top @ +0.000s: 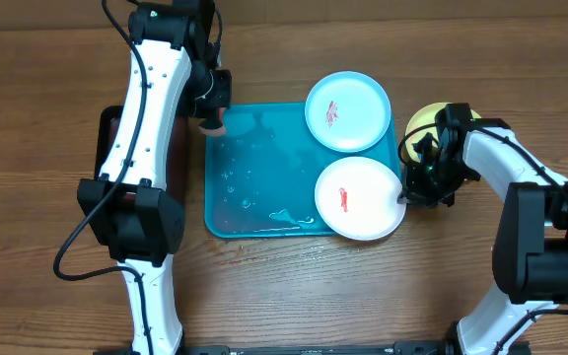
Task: Clean dirty plates on tray and stack at the side
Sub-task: 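Lower the yellow plate onto the table and open the right gripper, then move right gripper to the white plate and pinch its rim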
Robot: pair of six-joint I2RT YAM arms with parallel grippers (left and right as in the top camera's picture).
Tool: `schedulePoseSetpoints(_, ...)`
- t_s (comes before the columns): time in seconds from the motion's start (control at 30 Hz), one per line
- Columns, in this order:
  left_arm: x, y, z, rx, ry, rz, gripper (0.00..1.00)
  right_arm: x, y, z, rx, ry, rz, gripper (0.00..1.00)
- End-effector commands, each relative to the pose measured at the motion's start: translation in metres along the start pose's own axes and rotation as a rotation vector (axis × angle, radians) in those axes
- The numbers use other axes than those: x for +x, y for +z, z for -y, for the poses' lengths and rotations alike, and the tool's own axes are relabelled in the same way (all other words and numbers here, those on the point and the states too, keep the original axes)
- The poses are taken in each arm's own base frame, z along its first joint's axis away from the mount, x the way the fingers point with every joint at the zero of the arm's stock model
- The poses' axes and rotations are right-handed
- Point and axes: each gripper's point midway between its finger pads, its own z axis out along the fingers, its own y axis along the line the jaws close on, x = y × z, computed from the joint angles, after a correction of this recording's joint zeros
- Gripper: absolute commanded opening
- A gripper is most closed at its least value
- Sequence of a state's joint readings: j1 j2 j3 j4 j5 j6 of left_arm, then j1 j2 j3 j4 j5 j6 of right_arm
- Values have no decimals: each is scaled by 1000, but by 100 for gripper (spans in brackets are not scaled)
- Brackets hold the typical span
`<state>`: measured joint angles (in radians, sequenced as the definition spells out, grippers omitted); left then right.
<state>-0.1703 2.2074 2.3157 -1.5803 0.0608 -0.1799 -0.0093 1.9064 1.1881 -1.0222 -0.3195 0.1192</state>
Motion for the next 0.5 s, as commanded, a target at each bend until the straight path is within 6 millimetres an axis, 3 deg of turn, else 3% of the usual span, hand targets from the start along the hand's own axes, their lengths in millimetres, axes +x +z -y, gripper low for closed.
schedulePoseSetpoints(0.0,0,0,6,17,24,3,4,3,-4,4,30,27,9,5)
schedulePoseSetpoints(0.23,-1,0,7,20,24,9,4,5,-9,4,45,31,-3,4)
schedulePoseSetpoints(0.47,-2,0,6,17,24,11,4,3,-29,-20,45,-30,17,4)
